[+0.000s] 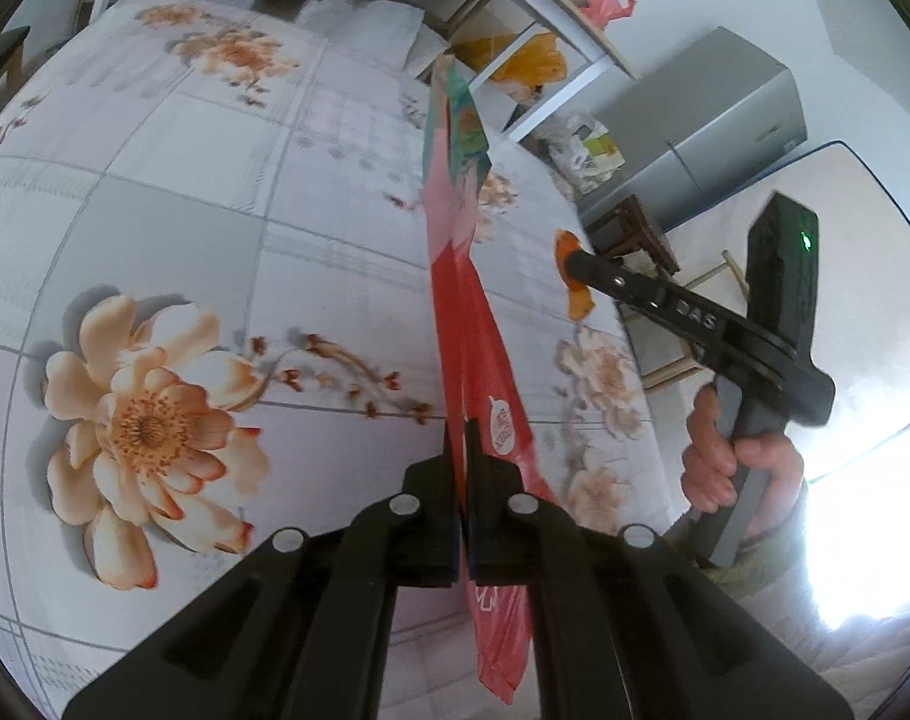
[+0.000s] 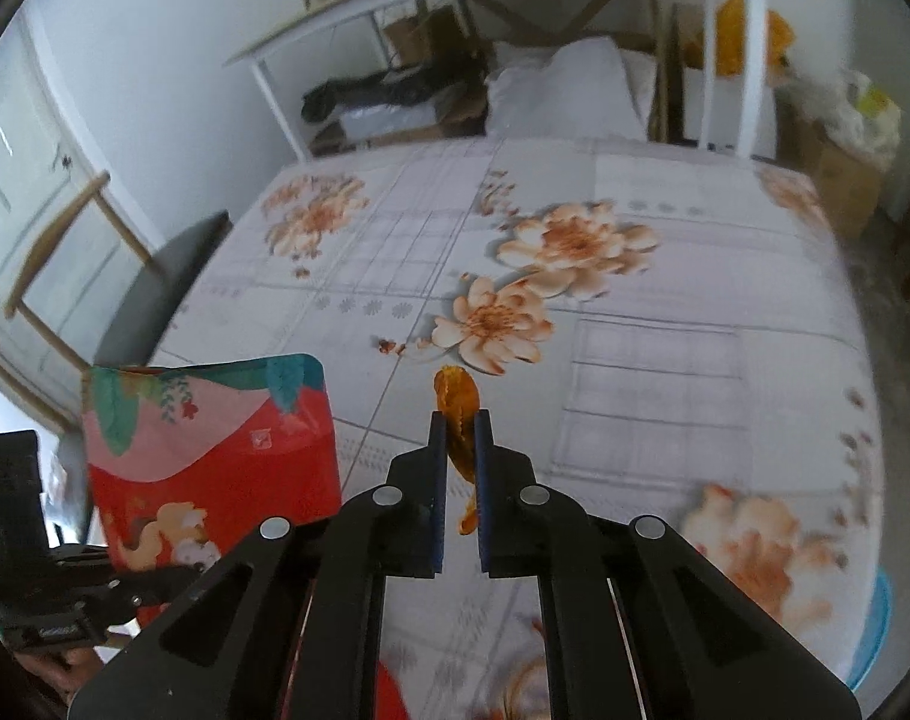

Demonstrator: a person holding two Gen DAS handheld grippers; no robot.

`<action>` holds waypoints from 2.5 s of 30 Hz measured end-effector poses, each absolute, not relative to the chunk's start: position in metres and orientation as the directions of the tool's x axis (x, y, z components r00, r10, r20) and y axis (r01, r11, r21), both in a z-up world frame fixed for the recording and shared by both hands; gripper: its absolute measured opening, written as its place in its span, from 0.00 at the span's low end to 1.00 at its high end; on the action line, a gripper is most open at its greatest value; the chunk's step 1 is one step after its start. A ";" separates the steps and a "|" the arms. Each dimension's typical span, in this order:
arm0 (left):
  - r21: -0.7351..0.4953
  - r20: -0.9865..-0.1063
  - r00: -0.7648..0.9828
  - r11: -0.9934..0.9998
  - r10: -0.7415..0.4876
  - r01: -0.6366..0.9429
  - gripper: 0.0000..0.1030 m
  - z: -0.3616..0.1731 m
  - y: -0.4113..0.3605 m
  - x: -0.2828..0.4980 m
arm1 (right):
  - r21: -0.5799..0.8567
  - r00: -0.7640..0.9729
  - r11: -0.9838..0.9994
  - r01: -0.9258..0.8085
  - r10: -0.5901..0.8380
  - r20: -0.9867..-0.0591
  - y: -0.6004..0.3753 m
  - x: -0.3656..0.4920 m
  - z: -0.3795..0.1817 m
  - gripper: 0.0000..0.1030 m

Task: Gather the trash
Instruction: 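Carry the snack bag and orange peel over the wastebasket with both tools, then open both tools to drop the snack bag and peel into the wastebasket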

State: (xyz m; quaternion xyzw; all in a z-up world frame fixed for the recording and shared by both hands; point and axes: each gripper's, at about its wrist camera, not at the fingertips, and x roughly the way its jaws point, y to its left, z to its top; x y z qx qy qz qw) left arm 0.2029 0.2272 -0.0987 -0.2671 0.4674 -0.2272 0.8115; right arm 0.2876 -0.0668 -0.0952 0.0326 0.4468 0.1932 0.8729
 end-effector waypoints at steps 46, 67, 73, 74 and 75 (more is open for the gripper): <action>-0.180 -0.899 0.045 0.461 -0.436 0.869 0.01 -0.116 -0.356 0.203 | 0.511 0.634 0.552 0.659 -0.042 -0.772 -0.483 -0.011 -0.166 0.07; -0.295 -0.866 -0.005 0.504 -0.499 0.812 0.26 -0.120 -0.355 0.231 | 0.506 0.586 0.538 0.674 0.027 -0.810 -0.482 0.003 -0.196 0.07; -0.299 -0.819 0.068 0.525 -0.570 0.797 0.50 -0.058 -0.277 0.227 | 0.478 0.570 0.575 0.664 0.024 -0.821 -0.494 0.056 -0.209 0.15; -0.316 -0.801 0.079 0.530 -0.594 0.787 0.55 -0.048 -0.258 0.226 | 0.462 0.560 0.581 0.670 0.013 -0.828 -0.496 0.065 -0.212 0.21; -0.324 -0.787 0.094 0.538 -0.610 0.778 0.58 -0.040 -0.242 0.224 | 0.446 0.547 0.584 0.678 0.004 -0.837 -0.497 0.069 -0.215 0.39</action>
